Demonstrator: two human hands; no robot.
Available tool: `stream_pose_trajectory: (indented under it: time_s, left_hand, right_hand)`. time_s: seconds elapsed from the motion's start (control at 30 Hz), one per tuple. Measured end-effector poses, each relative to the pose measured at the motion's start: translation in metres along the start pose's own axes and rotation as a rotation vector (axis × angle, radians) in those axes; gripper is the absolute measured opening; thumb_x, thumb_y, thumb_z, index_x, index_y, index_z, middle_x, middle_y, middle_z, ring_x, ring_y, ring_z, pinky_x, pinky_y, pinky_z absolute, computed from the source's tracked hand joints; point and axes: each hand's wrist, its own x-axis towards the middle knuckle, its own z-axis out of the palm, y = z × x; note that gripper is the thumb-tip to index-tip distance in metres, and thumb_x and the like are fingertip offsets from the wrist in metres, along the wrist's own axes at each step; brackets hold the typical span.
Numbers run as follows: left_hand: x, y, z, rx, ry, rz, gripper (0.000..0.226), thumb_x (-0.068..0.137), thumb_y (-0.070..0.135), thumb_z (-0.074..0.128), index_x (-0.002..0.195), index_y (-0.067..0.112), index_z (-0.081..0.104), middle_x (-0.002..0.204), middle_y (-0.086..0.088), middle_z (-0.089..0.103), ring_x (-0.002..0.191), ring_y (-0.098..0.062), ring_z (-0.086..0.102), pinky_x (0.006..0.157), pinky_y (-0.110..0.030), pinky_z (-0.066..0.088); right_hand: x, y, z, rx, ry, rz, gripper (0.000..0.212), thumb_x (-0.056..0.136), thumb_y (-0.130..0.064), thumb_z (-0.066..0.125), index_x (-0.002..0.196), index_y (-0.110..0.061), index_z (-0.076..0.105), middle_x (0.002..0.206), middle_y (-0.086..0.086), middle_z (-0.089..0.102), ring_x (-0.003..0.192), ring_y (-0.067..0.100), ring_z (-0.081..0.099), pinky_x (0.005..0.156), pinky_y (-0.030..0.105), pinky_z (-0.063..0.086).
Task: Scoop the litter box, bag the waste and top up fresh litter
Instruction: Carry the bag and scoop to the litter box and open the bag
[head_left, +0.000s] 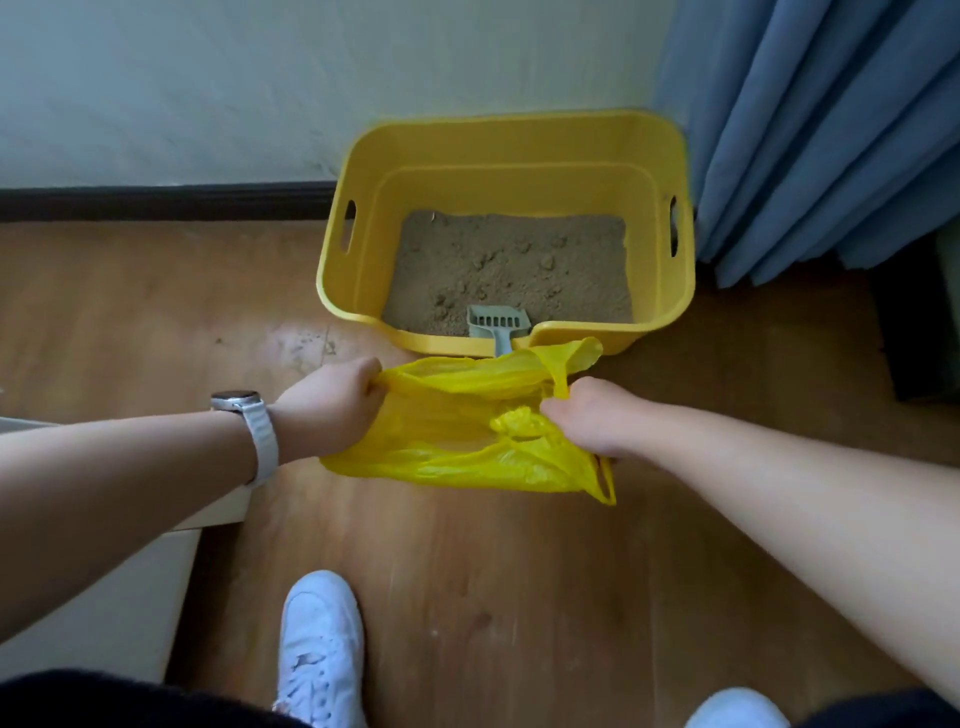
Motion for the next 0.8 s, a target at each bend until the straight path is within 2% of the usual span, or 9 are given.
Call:
stream_pose_trajectory:
  time_s: [0.13, 0.27, 0.37, 0.43, 0.53, 0.6, 0.63, 0.73, 0.8]
  left_hand:
    - [0.016, -0.022, 0.031, -0.188, 0.063, -0.037, 0.03, 0.1, 0.035, 0.041, 0.083, 0.011, 0.044, 0.072, -0.007, 0.05, 0.07, -0.032, 0.05, 0.059, -0.035, 0.035]
    - [0.033, -0.032, 0.064, -0.281, 0.004, -0.077, 0.032, 0.101, 0.037, 0.039, 0.083, 0.012, 0.048, 0.074, -0.007, 0.051, 0.075, -0.032, 0.05, 0.063, -0.034, 0.035]
    - [0.051, -0.029, 0.072, -0.353, -0.052, -0.056, 0.032, 0.102, 0.038, 0.037, 0.082, 0.014, 0.048, 0.078, -0.006, 0.054, 0.078, -0.032, 0.053, 0.062, -0.034, 0.034]
    - [0.067, -0.028, 0.073, -0.375, -0.084, -0.028, 0.03, 0.102, 0.04, 0.036, 0.087, 0.017, 0.051, 0.085, -0.007, 0.058, 0.081, -0.031, 0.055, 0.064, -0.034, 0.036]
    - [0.087, -0.031, 0.076, -0.453, -0.122, -0.005, 0.026, 0.102, 0.04, 0.039, 0.099, 0.018, 0.053, 0.095, -0.009, 0.061, 0.086, -0.03, 0.057, 0.07, -0.035, 0.042]
    - [0.096, -0.035, 0.078, -0.545, -0.125, -0.007, 0.023, 0.101, 0.039, 0.042, 0.109, 0.021, 0.054, 0.094, -0.004, 0.059, 0.086, -0.026, 0.057, 0.074, -0.034, 0.045]
    - [0.1, -0.036, 0.079, -0.579, -0.12, -0.001, 0.021, 0.101, 0.039, 0.043, 0.107, 0.022, 0.053, 0.09, -0.001, 0.059, 0.082, -0.023, 0.057, 0.072, -0.034, 0.045]
    - [0.107, -0.037, 0.085, -0.642, -0.095, -0.002, 0.024, 0.101, 0.036, 0.044, 0.082, 0.022, 0.05, 0.075, 0.0, 0.055, 0.069, -0.019, 0.054, 0.06, -0.032, 0.041]
    - [0.11, -0.036, 0.087, -0.697, -0.081, -0.017, 0.026, 0.1, 0.035, 0.046, 0.077, 0.022, 0.05, 0.073, -0.001, 0.056, 0.066, -0.019, 0.053, 0.062, -0.034, 0.043]
  right_hand:
    - [0.016, 0.006, 0.034, 0.123, 0.109, 0.081, 0.04, 0.1, -0.034, 0.043, 0.07, -0.009, 0.053, 0.075, 0.006, 0.054, 0.077, 0.029, 0.052, 0.068, 0.03, 0.035]
    - [0.039, 0.001, 0.064, 0.101, 0.16, 0.149, 0.05, 0.102, -0.039, 0.038, 0.065, -0.008, 0.051, 0.083, 0.014, 0.058, 0.085, 0.032, 0.056, 0.072, 0.031, 0.037]
    - [0.057, -0.007, 0.078, 0.169, 0.228, 0.215, 0.052, 0.102, -0.04, 0.035, 0.09, 0.0, 0.065, 0.106, 0.025, 0.065, 0.104, 0.04, 0.06, 0.083, 0.036, 0.044]
    - [0.068, -0.009, 0.082, 0.224, 0.251, 0.277, 0.054, 0.103, -0.04, 0.034, 0.105, 0.004, 0.065, 0.114, 0.026, 0.064, 0.109, 0.04, 0.059, 0.086, 0.035, 0.044]
    - [0.081, -0.006, 0.084, 0.302, 0.284, 0.309, 0.048, 0.102, -0.04, 0.037, 0.085, -0.003, 0.063, 0.092, 0.02, 0.062, 0.095, 0.036, 0.059, 0.076, 0.033, 0.04]
    - [0.085, -0.005, 0.084, 0.315, 0.295, 0.31, 0.048, 0.101, -0.041, 0.04, 0.066, -0.01, 0.052, 0.078, 0.013, 0.055, 0.081, 0.029, 0.053, 0.07, 0.03, 0.034]
    - [0.086, -0.004, 0.083, 0.317, 0.3, 0.312, 0.048, 0.101, -0.04, 0.041, 0.063, -0.012, 0.048, 0.075, 0.012, 0.053, 0.079, 0.028, 0.051, 0.069, 0.029, 0.033]
    - [0.091, 0.001, 0.081, 0.353, 0.359, 0.3, 0.044, 0.1, -0.039, 0.045, 0.075, -0.006, 0.061, 0.083, 0.015, 0.059, 0.085, 0.032, 0.057, 0.069, 0.029, 0.034]
    - [0.093, 0.002, 0.079, 0.422, 0.422, 0.274, 0.042, 0.099, -0.038, 0.048, 0.087, -0.003, 0.066, 0.084, 0.013, 0.062, 0.086, 0.033, 0.06, 0.068, 0.03, 0.037]
